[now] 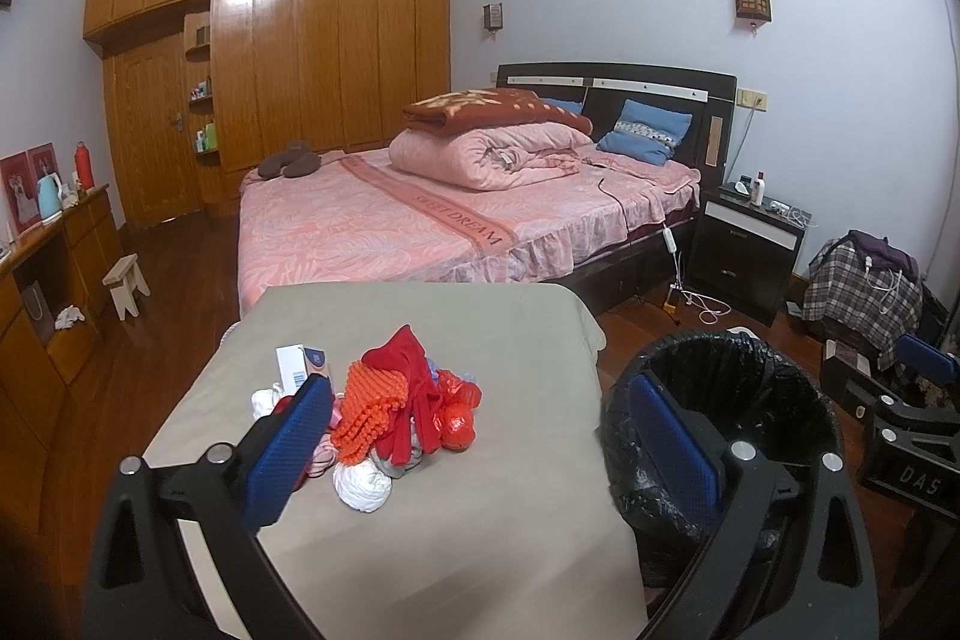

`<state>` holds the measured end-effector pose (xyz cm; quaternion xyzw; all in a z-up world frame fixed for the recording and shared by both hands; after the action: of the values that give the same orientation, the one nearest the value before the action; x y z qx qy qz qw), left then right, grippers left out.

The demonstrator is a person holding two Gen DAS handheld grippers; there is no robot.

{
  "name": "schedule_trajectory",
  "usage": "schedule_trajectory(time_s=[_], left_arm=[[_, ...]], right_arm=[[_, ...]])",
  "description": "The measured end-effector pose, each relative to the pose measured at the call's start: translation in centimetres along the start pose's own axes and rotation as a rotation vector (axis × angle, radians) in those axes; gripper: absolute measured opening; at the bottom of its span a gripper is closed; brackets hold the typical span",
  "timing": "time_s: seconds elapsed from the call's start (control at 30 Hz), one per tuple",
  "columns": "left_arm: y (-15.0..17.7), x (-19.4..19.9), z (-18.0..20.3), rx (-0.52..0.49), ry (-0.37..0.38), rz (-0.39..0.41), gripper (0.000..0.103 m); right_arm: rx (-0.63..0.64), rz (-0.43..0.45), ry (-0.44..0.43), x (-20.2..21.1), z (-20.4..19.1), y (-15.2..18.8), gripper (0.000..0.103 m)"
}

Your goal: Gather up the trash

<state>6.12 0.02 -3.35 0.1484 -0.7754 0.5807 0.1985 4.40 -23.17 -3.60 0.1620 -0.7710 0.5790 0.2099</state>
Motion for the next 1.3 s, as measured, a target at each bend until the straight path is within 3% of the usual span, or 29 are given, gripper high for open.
schedule_trajectory(time_s=[0.87,1.07,1.3], left_arm=[[0.0,-0.2,0.0,0.011,-0.001,-0.008,0.097],[2.1,-1.9,-2.3,0.007,-0.038,-0.013,0.097],[6.4,-3.8,-7.8,0.058,-0.119,-0.058,0.097]], right_arm=[[0.013,-0.012,-0.012,-0.9,-1.4,1.4,0.098],[0.030,-0.021,-0.059,-2.8,-4.2,1.9,0.098],[0.039,-0.071,-0.144,-6.5,-7.8,4.4,0.098]])
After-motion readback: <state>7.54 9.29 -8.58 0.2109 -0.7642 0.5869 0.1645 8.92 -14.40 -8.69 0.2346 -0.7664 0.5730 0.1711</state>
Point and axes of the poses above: each gripper's, at about its wrist camera, not at the fingertips, and x roughly against the way its jaws point, z to its right, y to its underside, the point moved 7 cm from there along -x, roughly the way its jaws point, and after that the axes turned 15 degrees about -x, right-handed, at the moved point
